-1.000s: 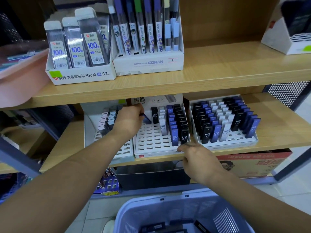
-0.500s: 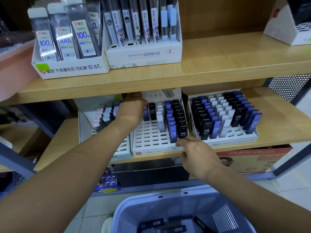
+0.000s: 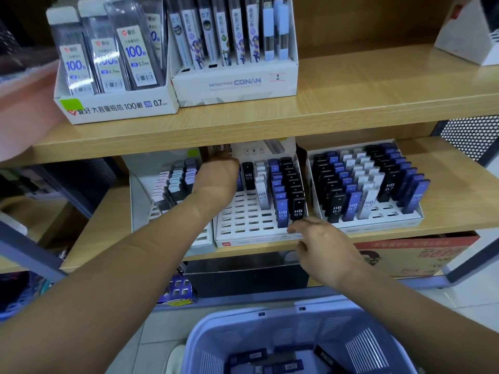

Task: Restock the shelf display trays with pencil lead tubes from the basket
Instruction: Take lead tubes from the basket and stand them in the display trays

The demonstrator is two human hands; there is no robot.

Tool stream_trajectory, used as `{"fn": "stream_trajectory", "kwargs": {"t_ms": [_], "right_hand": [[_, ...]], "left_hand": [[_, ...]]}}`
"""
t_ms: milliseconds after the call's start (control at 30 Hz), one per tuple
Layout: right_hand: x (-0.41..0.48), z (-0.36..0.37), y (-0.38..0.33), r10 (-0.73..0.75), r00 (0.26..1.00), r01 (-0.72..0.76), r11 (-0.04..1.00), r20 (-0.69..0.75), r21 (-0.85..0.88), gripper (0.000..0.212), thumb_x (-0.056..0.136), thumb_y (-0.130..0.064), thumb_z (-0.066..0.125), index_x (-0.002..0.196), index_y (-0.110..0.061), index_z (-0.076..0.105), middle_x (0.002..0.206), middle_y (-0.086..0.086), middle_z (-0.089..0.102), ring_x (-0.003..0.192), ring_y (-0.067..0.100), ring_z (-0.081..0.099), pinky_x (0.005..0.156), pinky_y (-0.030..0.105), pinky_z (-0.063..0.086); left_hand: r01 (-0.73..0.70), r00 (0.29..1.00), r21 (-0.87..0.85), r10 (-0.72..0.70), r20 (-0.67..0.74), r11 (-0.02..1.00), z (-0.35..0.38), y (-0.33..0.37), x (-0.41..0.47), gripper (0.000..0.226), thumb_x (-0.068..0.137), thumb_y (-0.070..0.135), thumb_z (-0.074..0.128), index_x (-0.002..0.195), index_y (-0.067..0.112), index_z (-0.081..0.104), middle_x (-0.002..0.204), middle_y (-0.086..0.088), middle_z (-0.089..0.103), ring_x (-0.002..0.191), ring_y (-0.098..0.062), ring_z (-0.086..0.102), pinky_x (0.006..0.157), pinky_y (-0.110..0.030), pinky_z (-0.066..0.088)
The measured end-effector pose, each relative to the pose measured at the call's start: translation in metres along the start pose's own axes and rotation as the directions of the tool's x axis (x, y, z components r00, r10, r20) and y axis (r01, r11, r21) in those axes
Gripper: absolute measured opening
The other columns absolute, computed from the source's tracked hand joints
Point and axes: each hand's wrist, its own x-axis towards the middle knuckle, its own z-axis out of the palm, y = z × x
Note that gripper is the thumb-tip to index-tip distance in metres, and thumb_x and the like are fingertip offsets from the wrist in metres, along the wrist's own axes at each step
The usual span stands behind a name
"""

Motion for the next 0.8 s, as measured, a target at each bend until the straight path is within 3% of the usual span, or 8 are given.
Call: {"fn": "stream_trajectory", "kwargs": {"t_ms": [167, 233, 300, 467, 600, 667, 733, 800], "right_hand": [[-0.015, -0.009, 0.005, -0.015, 0.997, 0.011, 0.999, 0.082, 0.047, 0.03, 0.094, -0.014, 0.051, 0.12, -0.022, 0.063, 0.116, -0.005, 0.063, 0.097, 0.015, 0.061, 0.083, 0.024, 0.049], [-0.027, -0.012, 0.008, -0.003, 0.978, -0.013, 0.997, 0.209, 0.078, 0.025, 0.095, -0.015, 0.051, 0.114, -0.022, 0.066, 0.105, -0.005, 0.068, 0.089, 0.012, 0.061, 0.081, 0.024, 0.049], [-0.041, -0.009, 0.013, 0.007, 0.926, -0.023, 0.999, 0.378, 0.038, 0.025, 0.096, -0.018, 0.052, 0.116, -0.021, 0.067, 0.112, -0.004, 0.068, 0.098, 0.012, 0.06, 0.082, 0.021, 0.045], [-0.087, 0.043, 0.04, 0.058, 0.798, -0.005, 0.996, 0.6, -0.09, 0.028, 0.093, -0.016, 0.053, 0.117, -0.016, 0.067, 0.126, 0.002, 0.064, 0.117, 0.021, 0.057, 0.09, 0.023, 0.038], [-0.135, 0.121, 0.065, 0.141, 0.701, -0.098, 0.99, 0.699, -0.102, 0.029, 0.091, -0.016, 0.054, 0.117, -0.008, 0.064, 0.126, 0.013, 0.062, 0.118, 0.031, 0.056, 0.096, 0.031, 0.043], [-0.159, 0.156, 0.073, 0.185, 0.68, -0.156, 0.982, 0.709, -0.106, 0.038, 0.092, -0.018, 0.055, 0.129, -0.012, 0.056, 0.129, 0.014, 0.059, 0.119, 0.032, 0.055, 0.097, 0.032, 0.043], [-0.179, 0.188, 0.083, 0.216, 0.659, -0.18, 0.975, 0.72, -0.128, 0.046, 0.088, -0.02, 0.055, 0.133, -0.014, 0.049, 0.127, 0.018, 0.057, 0.117, 0.034, 0.056, 0.093, 0.034, 0.048], [-0.192, 0.217, 0.097, 0.275, 0.659, -0.202, 0.961, 0.7, -0.187, 0.063, 0.084, -0.026, 0.054, 0.143, -0.016, 0.035, 0.139, 0.021, 0.046, 0.128, 0.037, 0.046, 0.1, 0.039, 0.046]], "left_hand": [[-0.135, 0.99, -0.027, 0.134, -0.034, 0.99, -0.017, 0.006, -0.049, 0.044, 0.077, -0.006, 0.05, 0.118, 0.009, 0.058, 0.114, -0.011, 0.059, 0.101, -0.033, 0.056, 0.071, -0.039, 0.052], [-0.197, 0.978, -0.096, 0.202, 0.05, 0.976, -0.026, 0.009, -0.076, 0.035, 0.083, 0.001, 0.048, 0.111, 0.016, 0.063, 0.114, -0.005, 0.061, 0.096, -0.027, 0.06, 0.074, -0.04, 0.054], [-0.27, 0.94, -0.169, 0.297, 0.166, 0.948, -0.03, 0.014, -0.107, 0.03, 0.086, 0.007, 0.046, 0.104, 0.021, 0.065, 0.111, 0.001, 0.064, 0.096, -0.022, 0.06, 0.081, -0.037, 0.052], [-0.427, 0.717, -0.25, 0.494, 0.492, 0.869, 0.015, 0.039, -0.196, 0.028, 0.088, 0.015, 0.046, 0.107, 0.024, 0.064, 0.109, 0.001, 0.064, 0.1, -0.022, 0.058, 0.082, -0.035, 0.049], [-0.353, 0.494, -0.275, 0.428, 0.757, 0.894, 0.095, 0.061, -0.258, 0.031, 0.09, 0.014, 0.046, 0.115, 0.02, 0.062, 0.118, -0.008, 0.062, 0.108, -0.029, 0.057, 0.086, -0.036, 0.048], [-0.257, 0.439, -0.295, 0.383, 0.813, 0.92, 0.132, 0.068, -0.286, 0.031, 0.09, 0.013, 0.048, 0.118, 0.017, 0.061, 0.123, -0.011, 0.058, 0.112, -0.029, 0.054, 0.089, -0.034, 0.047], [-0.21, 0.424, -0.308, 0.37, 0.827, 0.928, 0.162, 0.076, -0.31, 0.029, 0.091, 0.015, 0.048, 0.118, 0.011, 0.059, 0.122, -0.014, 0.056, 0.113, -0.03, 0.051, 0.089, -0.034, 0.045], [-0.2, 0.413, -0.305, 0.362, 0.836, 0.931, 0.186, 0.086, -0.328, 0.031, 0.091, 0.017, 0.049, 0.12, 0.008, 0.054, 0.121, -0.015, 0.053, 0.114, -0.03, 0.047, 0.09, -0.038, 0.044]]}}
